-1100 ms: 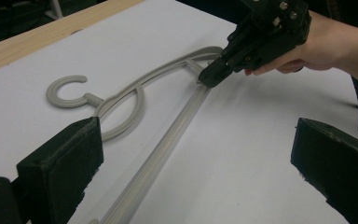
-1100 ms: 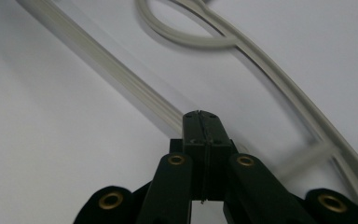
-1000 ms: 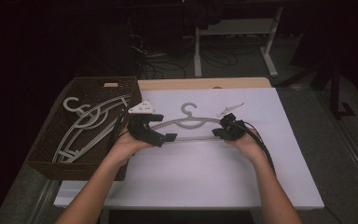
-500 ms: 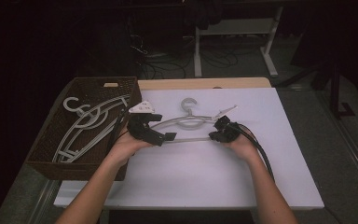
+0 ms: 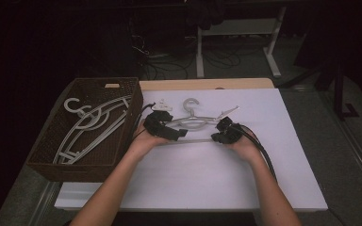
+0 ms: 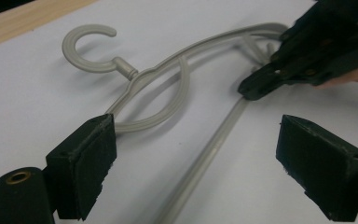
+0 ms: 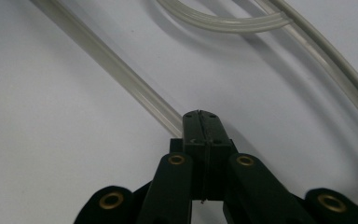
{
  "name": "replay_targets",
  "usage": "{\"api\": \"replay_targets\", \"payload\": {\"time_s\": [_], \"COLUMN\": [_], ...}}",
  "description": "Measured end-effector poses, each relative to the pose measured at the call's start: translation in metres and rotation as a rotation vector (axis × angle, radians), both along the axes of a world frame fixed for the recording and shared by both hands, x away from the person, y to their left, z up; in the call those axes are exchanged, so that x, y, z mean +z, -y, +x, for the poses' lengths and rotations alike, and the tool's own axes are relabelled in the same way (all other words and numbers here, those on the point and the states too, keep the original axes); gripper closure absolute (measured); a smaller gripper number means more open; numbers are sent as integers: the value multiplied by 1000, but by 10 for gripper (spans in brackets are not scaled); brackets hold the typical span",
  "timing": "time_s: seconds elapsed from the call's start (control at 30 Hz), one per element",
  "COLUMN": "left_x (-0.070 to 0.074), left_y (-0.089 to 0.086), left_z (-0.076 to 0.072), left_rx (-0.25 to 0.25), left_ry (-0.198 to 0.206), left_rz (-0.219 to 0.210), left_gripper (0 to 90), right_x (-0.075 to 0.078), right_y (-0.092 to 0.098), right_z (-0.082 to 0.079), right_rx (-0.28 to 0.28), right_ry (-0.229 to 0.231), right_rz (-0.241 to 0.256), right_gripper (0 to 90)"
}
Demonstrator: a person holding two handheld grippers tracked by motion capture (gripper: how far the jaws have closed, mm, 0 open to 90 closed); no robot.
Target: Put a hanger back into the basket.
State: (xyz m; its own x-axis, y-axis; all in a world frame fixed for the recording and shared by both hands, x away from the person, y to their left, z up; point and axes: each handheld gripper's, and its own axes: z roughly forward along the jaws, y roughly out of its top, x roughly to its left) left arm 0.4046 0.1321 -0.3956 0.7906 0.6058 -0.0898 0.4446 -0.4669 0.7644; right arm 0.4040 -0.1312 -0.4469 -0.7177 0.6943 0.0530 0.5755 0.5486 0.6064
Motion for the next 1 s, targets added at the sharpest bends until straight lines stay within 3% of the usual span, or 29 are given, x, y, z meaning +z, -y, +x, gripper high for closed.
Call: {"api": "replay_targets", "payload": {"time_s": [0.13,0.5,0.63,0.83,1.0], "left_x": [-10,-30,-37,-46,-51], "left_y": [3,-8,-8,-8,-6], "left_z": [14,47,53,56,57], "left_rx": [5,77,83,79,72], "left_ry": [9,4,3,1,6], "left_rz": [33,71,108,201,221], "left_gripper": [138,158,187,255,336], "right_x": [0,0,0,0,0], "right_y": [0,0,1,1,1], "right_z": [0,1,1,1,1], "right_rx": [2,4,6,6,4], "right_ry": [-2,-4,-4,-10,-8], "right_rz": [2,3,6,10,8], "right_gripper": [891,891,891,892,892]}}
